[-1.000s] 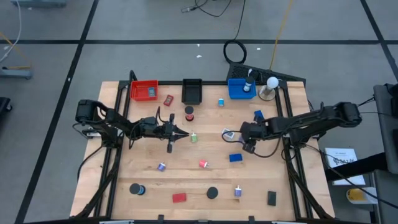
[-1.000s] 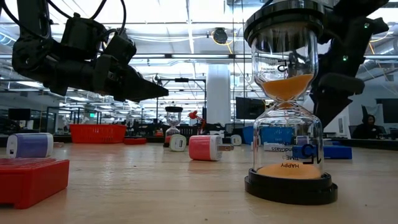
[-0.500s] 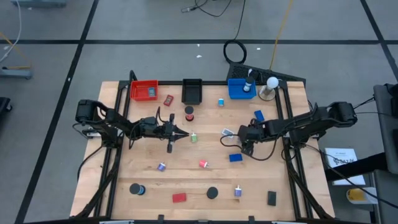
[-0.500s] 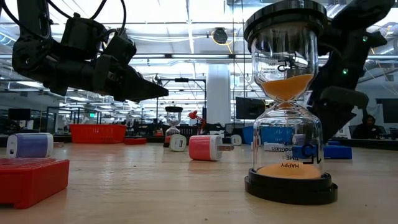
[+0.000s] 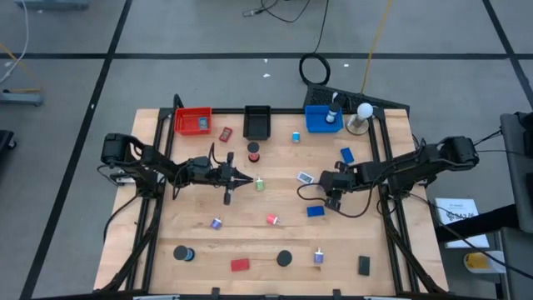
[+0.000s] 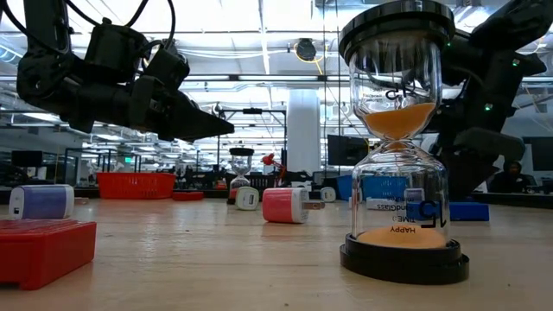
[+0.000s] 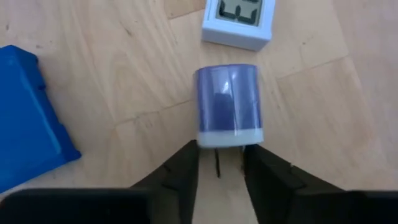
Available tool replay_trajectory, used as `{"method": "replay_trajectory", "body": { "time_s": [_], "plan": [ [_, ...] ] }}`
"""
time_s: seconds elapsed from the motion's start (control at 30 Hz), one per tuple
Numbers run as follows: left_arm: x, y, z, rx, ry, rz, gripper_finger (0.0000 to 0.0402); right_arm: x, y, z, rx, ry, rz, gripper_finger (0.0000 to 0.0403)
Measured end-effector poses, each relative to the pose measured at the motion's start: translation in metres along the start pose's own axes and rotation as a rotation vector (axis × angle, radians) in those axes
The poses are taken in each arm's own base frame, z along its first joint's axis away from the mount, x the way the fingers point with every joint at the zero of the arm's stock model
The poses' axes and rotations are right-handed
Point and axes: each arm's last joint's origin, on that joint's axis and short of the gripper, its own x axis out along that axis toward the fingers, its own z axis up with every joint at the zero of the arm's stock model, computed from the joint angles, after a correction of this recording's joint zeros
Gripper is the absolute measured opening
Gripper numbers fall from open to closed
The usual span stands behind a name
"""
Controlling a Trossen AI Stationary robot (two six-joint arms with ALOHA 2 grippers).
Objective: Pick & Place Office items
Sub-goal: Put the top right blue charger adapter head into the black bin
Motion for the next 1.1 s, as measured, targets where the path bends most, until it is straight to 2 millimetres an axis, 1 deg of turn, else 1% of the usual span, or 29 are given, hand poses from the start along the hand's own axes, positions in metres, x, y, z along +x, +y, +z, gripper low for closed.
{"method": "replay_trajectory", "body": {
  "time_s": [0.1, 0.2, 0.33, 0.5, 0.63, 0.73, 0.8, 0.9, 0.97, 1.03, 1.1],
  "plan": [
    [0.000, 0.000, 0.000, 0.000, 0.000, 0.000, 0.0037, 0.000, 0.000, 0.000, -0.004, -0.001, -0.002, 0.0064],
    [0.000, 0.000, 0.000, 0.000, 0.000, 0.000, 0.0037, 0.000, 0.000, 0.001, -0.003, -0.009, -0.002, 0.0042],
    [0.000, 0.000, 0.000, 0.000, 0.000, 0.000, 0.0037, -0.001, 0.000, 0.002, 0.003, -0.030, -0.009, 0.0041],
    [0.000, 0.000, 0.000, 0.000, 0.000, -0.001, 0.0037, -0.005, 0.000, 0.003, 0.045, -0.057, 0.006, 0.0059],
    [0.000, 0.000, 0.000, -0.002, 0.000, 0.000, 0.0037, -0.014, -0.001, 0.013, 0.103, -0.115, 0.029, 0.0051],
    [0.000, 0.000, 0.000, -0.005, 0.000, -0.001, 0.0037, -0.025, -0.004, 0.030, 0.131, -0.164, 0.033, 0.0048],
    [0.000, 0.000, 0.000, -0.005, 0.000, 0.000, 0.0037, -0.033, -0.011, 0.044, 0.157, -0.203, 0.024, 0.0051],
    [0.000, 0.001, 0.000, -0.014, 0.002, 0.030, 0.0037, -0.041, -0.028, 0.070, 0.242, -0.274, 0.000, 0.0054],
    [0.000, 0.003, 0.000, -0.035, 0.004, 0.098, 0.0037, -0.045, -0.042, 0.086, 0.290, -0.308, -0.026, 0.0054],
    [0.000, 0.005, 0.000, -0.047, 0.004, 0.176, 0.0037, -0.046, -0.055, 0.107, 0.318, -0.327, -0.056, 0.0054],
    [-0.001, 0.007, 0.000, -0.046, 0.006, 0.233, 0.0037, -0.042, -0.065, 0.129, 0.312, -0.333, -0.076, 0.0054]
  ]
}}
